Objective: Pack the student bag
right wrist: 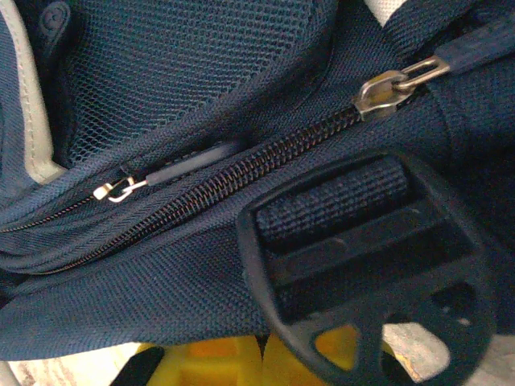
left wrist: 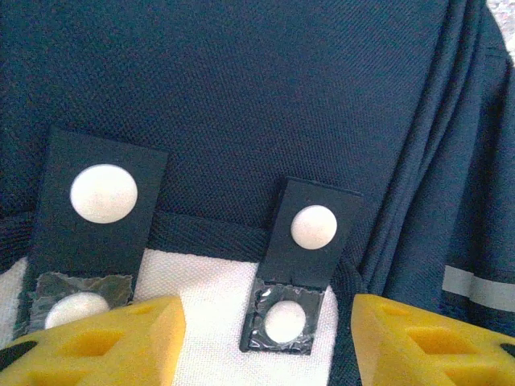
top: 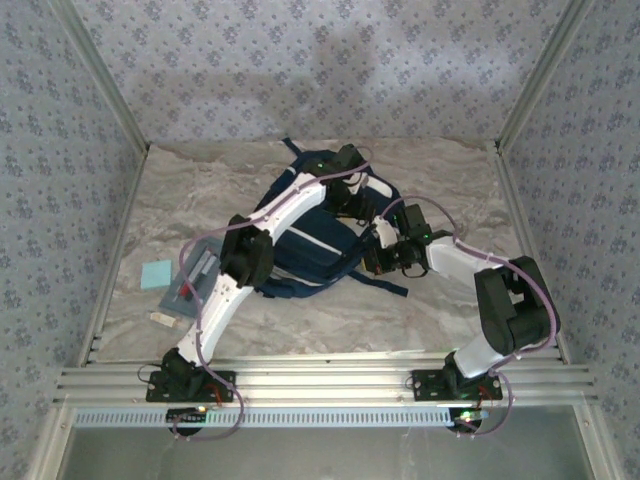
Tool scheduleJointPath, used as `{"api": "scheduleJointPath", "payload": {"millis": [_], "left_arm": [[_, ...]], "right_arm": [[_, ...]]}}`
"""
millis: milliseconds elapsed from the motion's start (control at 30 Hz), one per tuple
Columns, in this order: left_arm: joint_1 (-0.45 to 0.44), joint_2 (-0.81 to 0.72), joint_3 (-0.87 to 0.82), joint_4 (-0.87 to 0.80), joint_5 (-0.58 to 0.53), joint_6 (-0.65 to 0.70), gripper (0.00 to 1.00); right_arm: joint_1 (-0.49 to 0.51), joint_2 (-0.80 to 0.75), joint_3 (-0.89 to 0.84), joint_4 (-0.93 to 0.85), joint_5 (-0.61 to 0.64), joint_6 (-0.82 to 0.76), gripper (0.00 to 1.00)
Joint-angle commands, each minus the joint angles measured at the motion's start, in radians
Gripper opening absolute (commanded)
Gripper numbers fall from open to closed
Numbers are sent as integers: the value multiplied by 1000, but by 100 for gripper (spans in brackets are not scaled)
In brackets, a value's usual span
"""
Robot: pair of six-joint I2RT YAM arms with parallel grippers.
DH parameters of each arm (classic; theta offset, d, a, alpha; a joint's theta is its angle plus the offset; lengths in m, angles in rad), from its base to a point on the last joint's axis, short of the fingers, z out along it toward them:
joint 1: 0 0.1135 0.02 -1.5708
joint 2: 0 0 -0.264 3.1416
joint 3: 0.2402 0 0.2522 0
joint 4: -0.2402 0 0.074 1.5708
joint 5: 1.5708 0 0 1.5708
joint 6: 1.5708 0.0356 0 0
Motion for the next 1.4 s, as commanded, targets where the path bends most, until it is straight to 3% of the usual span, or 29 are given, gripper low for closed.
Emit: {"api": "scheduleJointPath", "payload": {"millis": [0,300,667,967,1067,1133,1233,1367], "left_arm": [[-6,86,-1,-34,-101,-26,57],[2,150,0,1,-108,-105,57],[28,150,44,40,-86,-141,57],[56,119,54,50,-80,-139,58],[87,99,67,56,-61,-140,59],[106,87,88,51,-52,-133,59],[128,66,127,38,-38,-113,61],[149,33,166,14,-18,-75,62]], "right_arm": [[29,-55,-13,-17,21,36,0],[240,-96,-13,-10,43,138,0],[441,23,98,-87,28,151,0],[488,84,133,-3,1,211,0],[498,95,136,-25,45,202,1],[498,87,132,-37,66,198,10],[491,54,123,-47,72,187,36],[445,-12,104,-87,89,191,53]]}}
